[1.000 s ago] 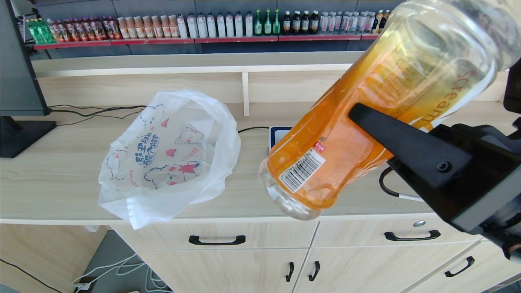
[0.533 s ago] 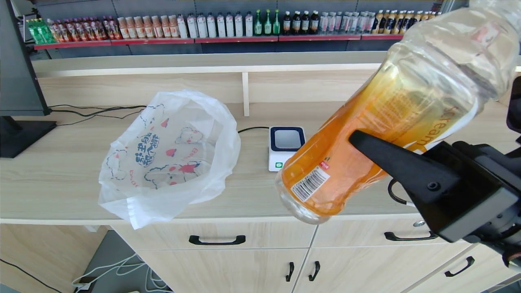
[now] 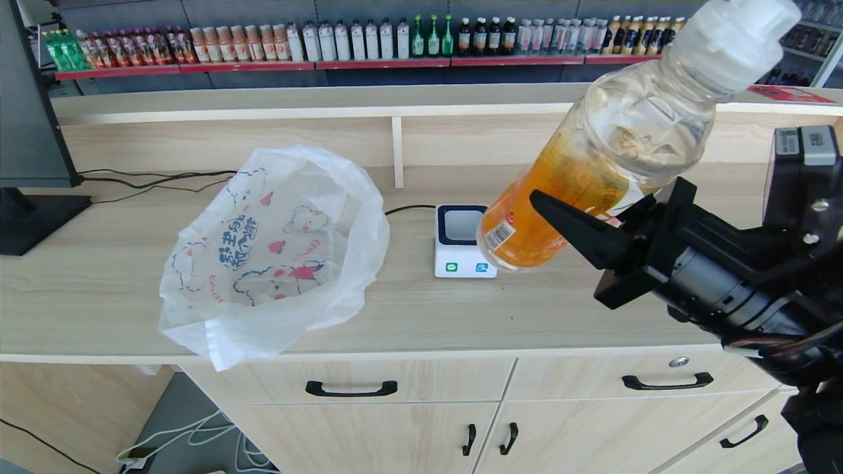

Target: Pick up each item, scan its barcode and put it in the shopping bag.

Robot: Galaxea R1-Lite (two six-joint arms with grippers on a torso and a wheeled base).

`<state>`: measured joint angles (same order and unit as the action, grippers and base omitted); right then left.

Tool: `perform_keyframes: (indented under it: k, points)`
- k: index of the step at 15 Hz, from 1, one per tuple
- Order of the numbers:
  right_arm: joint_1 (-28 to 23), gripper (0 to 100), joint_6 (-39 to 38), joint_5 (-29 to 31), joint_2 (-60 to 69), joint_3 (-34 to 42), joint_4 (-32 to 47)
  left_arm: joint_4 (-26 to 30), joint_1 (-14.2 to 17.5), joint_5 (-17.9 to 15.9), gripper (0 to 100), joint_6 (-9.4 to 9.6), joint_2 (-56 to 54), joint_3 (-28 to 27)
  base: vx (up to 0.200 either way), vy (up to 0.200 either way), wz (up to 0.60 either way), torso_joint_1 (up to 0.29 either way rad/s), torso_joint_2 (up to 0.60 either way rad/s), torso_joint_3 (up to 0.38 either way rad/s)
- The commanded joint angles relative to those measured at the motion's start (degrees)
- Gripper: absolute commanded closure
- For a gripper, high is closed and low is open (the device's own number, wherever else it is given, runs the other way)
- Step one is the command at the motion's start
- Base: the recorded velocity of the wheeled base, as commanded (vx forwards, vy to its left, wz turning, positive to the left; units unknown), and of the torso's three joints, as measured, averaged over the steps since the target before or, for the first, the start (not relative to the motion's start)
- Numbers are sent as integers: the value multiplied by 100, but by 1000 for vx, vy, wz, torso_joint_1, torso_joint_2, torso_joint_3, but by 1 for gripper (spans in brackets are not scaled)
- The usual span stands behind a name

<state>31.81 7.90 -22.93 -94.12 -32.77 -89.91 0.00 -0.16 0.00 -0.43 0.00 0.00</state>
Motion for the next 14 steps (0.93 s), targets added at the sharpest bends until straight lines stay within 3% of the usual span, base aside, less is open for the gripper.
perform_keyframes:
  k: [1, 6, 14]
  points:
    - [-263, 100, 300, -1, -493, -441, -9, 0, -2, 0, 0, -1, 0, 0, 0, 0, 0, 0, 0, 0]
    - [-816, 100, 810, -45, -1029, -1408, 43, 0, -2, 0, 0, -1, 0, 0, 0, 0, 0, 0, 0, 0]
    - [-447, 100, 2304, 96, -1495, -1504, 368, 0, -2, 0, 0, -1, 0, 0, 0, 0, 0, 0, 0, 0]
